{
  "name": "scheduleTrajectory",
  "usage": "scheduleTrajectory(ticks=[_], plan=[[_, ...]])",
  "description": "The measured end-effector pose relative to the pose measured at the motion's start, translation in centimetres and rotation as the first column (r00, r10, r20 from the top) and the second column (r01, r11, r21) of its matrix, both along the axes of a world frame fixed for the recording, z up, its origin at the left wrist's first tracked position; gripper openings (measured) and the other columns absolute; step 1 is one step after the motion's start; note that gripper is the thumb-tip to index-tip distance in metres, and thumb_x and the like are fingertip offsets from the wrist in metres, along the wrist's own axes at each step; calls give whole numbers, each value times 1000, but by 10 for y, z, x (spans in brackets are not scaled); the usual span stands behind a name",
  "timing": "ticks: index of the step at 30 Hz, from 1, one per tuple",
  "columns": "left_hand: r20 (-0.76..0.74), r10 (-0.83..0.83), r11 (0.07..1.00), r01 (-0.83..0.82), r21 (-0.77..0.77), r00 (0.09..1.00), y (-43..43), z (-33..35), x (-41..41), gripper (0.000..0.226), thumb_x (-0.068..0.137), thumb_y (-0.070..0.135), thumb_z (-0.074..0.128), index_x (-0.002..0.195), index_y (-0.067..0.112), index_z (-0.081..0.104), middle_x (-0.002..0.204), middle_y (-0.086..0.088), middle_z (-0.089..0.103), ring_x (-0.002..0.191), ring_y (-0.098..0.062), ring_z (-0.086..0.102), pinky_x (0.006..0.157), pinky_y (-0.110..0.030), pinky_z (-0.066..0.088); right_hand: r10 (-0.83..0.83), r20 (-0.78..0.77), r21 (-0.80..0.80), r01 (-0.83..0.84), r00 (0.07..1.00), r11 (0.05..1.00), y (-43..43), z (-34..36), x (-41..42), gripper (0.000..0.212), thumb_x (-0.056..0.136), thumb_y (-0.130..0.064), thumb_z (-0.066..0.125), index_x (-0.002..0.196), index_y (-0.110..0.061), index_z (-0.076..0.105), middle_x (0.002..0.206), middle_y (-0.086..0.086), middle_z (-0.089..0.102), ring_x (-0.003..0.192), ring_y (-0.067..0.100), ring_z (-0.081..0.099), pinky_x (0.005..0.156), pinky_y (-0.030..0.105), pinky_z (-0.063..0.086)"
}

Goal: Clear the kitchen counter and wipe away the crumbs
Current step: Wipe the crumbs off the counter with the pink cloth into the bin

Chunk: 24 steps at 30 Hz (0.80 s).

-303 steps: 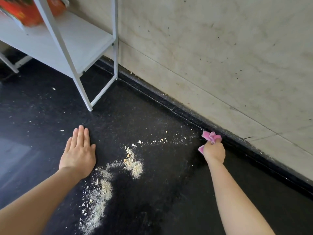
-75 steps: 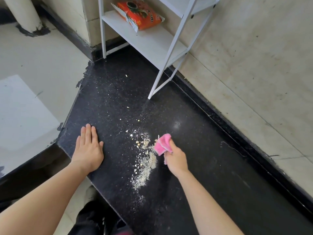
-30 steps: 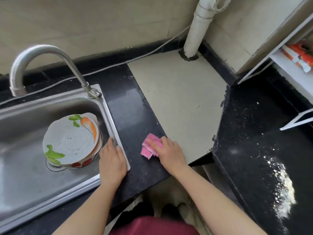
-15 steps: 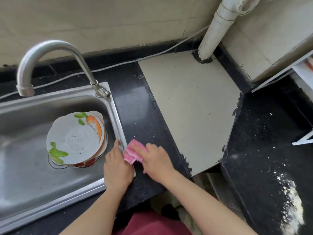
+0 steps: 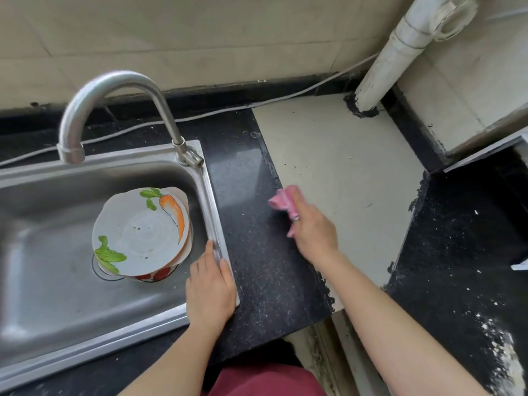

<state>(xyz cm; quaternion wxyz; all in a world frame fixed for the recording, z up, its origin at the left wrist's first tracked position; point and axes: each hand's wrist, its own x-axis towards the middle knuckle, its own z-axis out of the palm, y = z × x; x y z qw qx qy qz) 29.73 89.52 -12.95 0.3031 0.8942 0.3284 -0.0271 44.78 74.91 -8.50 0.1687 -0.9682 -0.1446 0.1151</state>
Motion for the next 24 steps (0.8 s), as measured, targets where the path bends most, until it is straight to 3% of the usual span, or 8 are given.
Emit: scheduleTrajectory(ticks=[4,6,8,11,16,18,20,24], plan=[[-11,17,1000,-17,-4,1000,0,-3,1,35,96,27,36,124,10,48,116,-10,59,109,-31,51,82,-44,41,448,-37,-53,-450,893,892,67,-16,-42,84,80,-17,66,149,-31,20,99,14,61,86,33,60,70,40,42],[-6,14,1000,-14,7,1000,0,-3,2,31,96,26,38,118,9,50,110,-10,60,107,-32,52,80,-43,41,509,-24,-147,-507,860,849,81,-27,-43,85,84,-21,64,151,-29,12,107,16,59,92,34,59,72,41,40],[-14,29,1000,-29,12,999,1,-4,3,43,97,29,35,137,14,40,127,-5,55,115,-27,48,87,-43,41,455,7,-277,-436,890,857,76,-33,-22,89,86,-28,63,151,-27,3,115,17,56,97,33,58,75,41,41],[-7,32,999,-32,-1,999,1,-3,3,49,97,32,30,145,21,28,137,0,49,121,-22,44,93,-42,39,276,67,-463,-215,959,860,41,-31,28,82,92,-25,54,151,-22,-3,133,17,48,101,31,59,77,37,43],[-25,29,1000,-29,1,999,0,-5,-1,50,97,34,27,145,21,28,135,-2,51,118,-22,46,91,-42,40,-109,-37,-406,85,993,910,-4,-3,73,80,86,-8,55,148,-19,5,124,19,55,98,33,62,75,39,43],[-29,34,999,-34,5,999,0,-4,1,50,97,33,28,145,21,28,133,-2,52,117,-22,47,90,-41,40,-17,-15,-307,12,1000,952,10,4,63,86,82,-12,64,148,-21,9,117,18,60,91,32,63,70,37,41],[-33,51,999,-51,-1,998,-1,-3,2,49,97,32,31,145,22,30,130,-3,54,116,-23,48,89,-40,40,177,-17,-210,-176,984,962,42,2,36,92,80,-17,68,151,-23,9,115,17,60,91,31,62,69,36,40],[-28,57,998,-57,-7,998,-2,-1,4,49,96,32,33,144,21,31,126,-6,56,113,-24,51,85,-40,42,542,25,-183,-529,840,829,105,-15,-11,70,91,-15,49,150,-28,13,107,15,58,93,33,60,69,40,39]])
